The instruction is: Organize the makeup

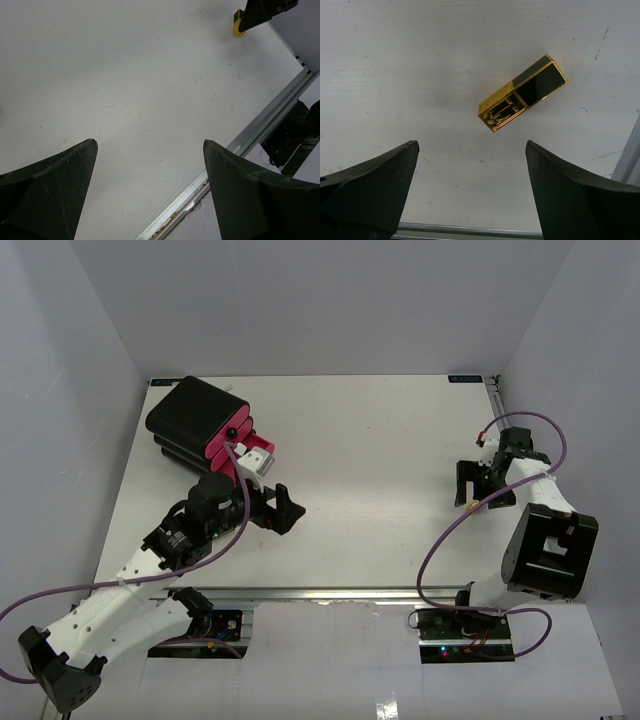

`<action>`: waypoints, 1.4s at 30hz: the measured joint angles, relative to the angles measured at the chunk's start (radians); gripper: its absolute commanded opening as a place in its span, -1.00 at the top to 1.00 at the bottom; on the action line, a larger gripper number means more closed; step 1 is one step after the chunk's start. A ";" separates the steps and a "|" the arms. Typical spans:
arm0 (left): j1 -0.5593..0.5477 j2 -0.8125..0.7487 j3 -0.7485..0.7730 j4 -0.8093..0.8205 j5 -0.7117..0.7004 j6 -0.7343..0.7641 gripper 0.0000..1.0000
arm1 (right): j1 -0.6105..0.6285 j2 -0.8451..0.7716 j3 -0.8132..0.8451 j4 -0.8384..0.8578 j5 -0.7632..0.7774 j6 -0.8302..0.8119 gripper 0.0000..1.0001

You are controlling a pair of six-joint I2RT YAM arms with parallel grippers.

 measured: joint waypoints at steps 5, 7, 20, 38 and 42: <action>0.000 -0.053 -0.008 0.000 -0.004 0.001 -0.96 | -0.048 0.076 0.000 0.009 0.027 0.131 -0.97; 0.000 -0.068 -0.008 0.001 -0.009 0.001 -0.96 | -0.050 0.113 0.004 0.028 0.037 0.172 -0.99; 0.000 -0.073 -0.017 0.000 -0.049 0.001 -0.96 | -0.056 0.240 0.061 0.148 0.139 0.309 -0.43; 0.006 -0.060 -0.019 0.000 -0.078 0.001 -0.96 | -0.062 0.191 0.006 0.231 0.110 0.282 0.65; 0.007 -0.066 -0.019 0.000 -0.081 0.001 -0.96 | -0.037 0.135 -0.003 0.242 0.048 0.224 0.68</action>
